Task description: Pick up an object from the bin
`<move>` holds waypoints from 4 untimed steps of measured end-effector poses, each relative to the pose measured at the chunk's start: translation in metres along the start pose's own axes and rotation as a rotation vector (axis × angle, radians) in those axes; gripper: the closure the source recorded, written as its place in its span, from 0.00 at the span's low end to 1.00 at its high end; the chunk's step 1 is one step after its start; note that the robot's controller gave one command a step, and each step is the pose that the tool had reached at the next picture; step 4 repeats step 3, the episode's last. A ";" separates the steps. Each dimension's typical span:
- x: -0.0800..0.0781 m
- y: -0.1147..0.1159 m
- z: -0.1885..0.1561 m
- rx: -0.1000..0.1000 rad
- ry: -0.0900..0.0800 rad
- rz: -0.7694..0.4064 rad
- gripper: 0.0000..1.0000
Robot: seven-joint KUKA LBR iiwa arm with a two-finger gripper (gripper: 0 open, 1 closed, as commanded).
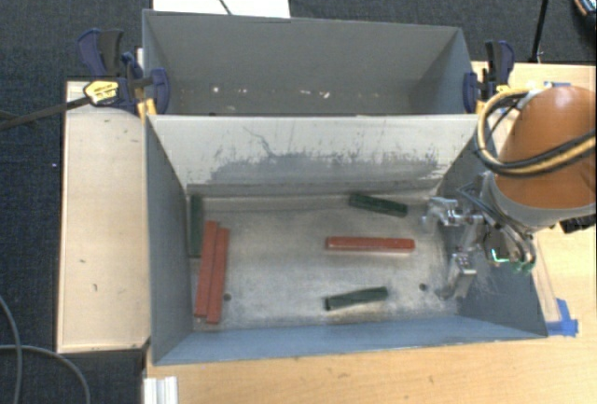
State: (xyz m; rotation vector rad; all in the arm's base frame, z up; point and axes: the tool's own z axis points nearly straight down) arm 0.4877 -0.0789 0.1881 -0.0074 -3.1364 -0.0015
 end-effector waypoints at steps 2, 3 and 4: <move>-0.049 0.059 0.115 0.000 -0.005 0.159 1.00; -0.063 0.033 -0.017 0.002 -0.017 0.093 1.00; -0.063 0.033 -0.017 0.002 -0.017 0.093 1.00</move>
Offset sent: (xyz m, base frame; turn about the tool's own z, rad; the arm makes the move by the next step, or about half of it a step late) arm 0.0486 0.0586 -0.1152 0.1651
